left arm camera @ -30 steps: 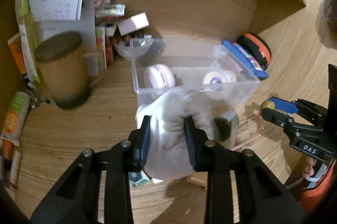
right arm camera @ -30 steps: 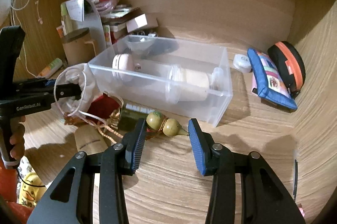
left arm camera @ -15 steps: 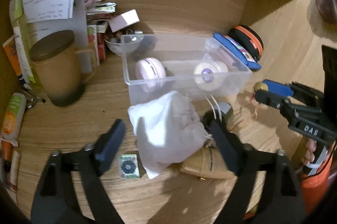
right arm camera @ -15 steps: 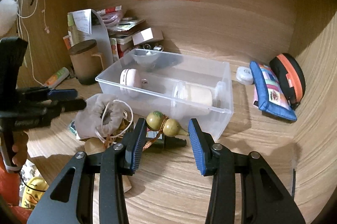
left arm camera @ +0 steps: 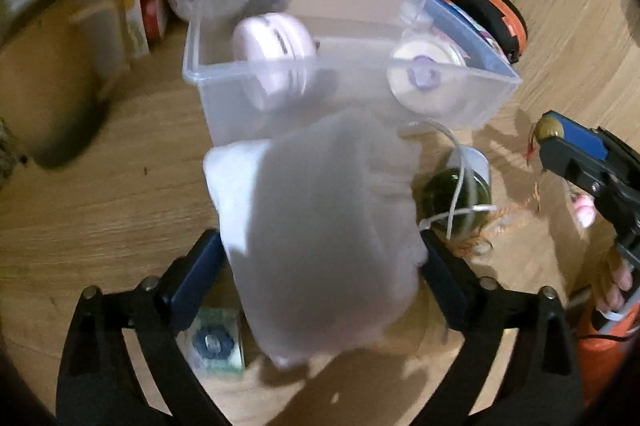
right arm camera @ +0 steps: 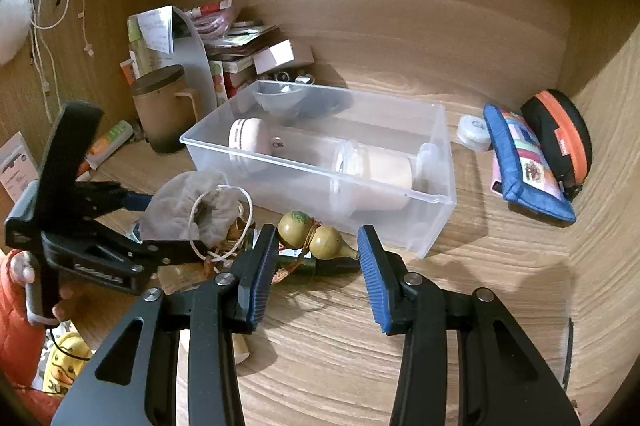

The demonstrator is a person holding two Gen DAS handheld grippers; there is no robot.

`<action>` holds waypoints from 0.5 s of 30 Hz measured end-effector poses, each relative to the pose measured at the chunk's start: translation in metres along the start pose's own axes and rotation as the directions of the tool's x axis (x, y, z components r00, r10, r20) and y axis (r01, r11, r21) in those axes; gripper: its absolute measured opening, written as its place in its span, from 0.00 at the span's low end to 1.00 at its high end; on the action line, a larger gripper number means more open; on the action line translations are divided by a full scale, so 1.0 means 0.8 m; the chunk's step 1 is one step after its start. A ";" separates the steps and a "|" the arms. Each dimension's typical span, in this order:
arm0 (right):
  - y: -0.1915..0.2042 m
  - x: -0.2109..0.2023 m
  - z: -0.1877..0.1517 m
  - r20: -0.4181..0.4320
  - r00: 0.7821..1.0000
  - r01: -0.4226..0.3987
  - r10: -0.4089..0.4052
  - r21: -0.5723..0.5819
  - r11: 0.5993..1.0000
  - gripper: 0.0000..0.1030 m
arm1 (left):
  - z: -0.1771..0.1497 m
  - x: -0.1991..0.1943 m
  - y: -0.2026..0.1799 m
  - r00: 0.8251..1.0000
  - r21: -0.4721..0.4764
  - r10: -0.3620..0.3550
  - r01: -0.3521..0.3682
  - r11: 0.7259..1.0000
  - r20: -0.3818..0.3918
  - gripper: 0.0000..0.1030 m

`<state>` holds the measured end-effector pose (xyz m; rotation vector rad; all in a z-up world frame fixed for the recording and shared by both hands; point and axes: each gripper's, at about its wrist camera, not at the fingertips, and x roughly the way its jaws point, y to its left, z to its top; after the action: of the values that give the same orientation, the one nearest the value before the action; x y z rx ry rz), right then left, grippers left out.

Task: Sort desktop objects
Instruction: 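Lift and carry the white bag with the left tool while the right carries the gourd beads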

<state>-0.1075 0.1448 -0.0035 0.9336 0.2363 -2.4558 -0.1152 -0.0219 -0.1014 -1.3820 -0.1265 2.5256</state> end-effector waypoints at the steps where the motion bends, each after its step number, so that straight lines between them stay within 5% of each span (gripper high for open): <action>1: 0.000 0.003 0.000 -0.003 1.000 -0.006 0.006 0.001 1.000 0.37 | 0.002 0.004 -0.003 1.000 0.010 0.009 -0.009 1.000 -0.007 0.95; 4: 0.003 0.013 0.001 -0.013 1.000 -0.023 0.023 -0.003 1.000 0.37 | 0.004 0.009 -0.011 0.999 0.032 0.037 -0.037 0.999 0.009 0.95; 6: 0.006 0.018 0.001 -0.018 0.999 -0.029 0.029 -0.007 1.000 0.37 | 0.002 0.005 -0.014 0.999 0.045 0.040 -0.042 0.998 0.032 0.83; 15: 0.008 0.026 0.005 -0.025 0.998 -0.050 0.050 -0.008 0.999 0.37 | -0.003 -0.021 0.002 0.993 -0.013 0.041 -0.040 0.999 0.113 0.60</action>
<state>-0.1202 0.1298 -0.0141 0.9558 0.2294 -2.3970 -0.1051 -0.0283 -0.0894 -1.2576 -0.1339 2.6407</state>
